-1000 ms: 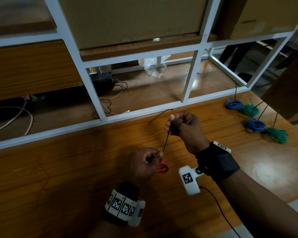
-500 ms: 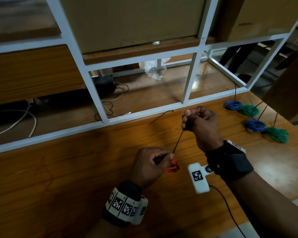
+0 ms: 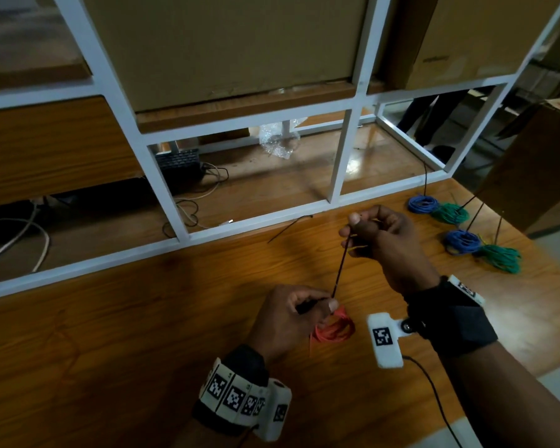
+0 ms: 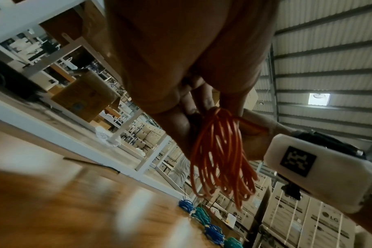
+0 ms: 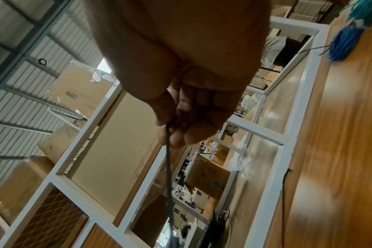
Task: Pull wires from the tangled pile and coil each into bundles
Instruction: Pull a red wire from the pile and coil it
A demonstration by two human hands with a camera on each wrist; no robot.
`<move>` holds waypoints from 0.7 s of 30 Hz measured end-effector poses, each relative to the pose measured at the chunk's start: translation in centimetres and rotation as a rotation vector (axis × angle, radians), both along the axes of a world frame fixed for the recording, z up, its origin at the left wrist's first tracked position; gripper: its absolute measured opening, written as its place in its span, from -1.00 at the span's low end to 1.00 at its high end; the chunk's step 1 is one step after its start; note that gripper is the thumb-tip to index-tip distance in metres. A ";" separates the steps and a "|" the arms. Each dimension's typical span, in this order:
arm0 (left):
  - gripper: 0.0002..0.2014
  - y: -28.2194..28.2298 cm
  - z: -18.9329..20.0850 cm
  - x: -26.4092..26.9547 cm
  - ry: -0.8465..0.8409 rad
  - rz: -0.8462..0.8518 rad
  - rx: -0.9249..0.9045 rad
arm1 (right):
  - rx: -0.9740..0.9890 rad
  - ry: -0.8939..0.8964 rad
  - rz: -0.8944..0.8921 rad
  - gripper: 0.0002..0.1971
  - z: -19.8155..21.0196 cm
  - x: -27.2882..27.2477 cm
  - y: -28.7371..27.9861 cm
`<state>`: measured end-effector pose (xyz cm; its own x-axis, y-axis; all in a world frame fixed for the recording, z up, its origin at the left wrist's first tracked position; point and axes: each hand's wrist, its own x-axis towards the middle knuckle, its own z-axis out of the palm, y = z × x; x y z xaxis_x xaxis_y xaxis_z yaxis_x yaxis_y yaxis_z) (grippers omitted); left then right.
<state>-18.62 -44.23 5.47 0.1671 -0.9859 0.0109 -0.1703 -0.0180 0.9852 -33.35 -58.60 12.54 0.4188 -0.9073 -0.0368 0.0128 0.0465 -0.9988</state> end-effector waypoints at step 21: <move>-0.76 -4.4 -2.0 -6.7 0.601 0.092 0.258 | 0.130 0.267 0.014 -0.79 -6.1 -10.8 5.7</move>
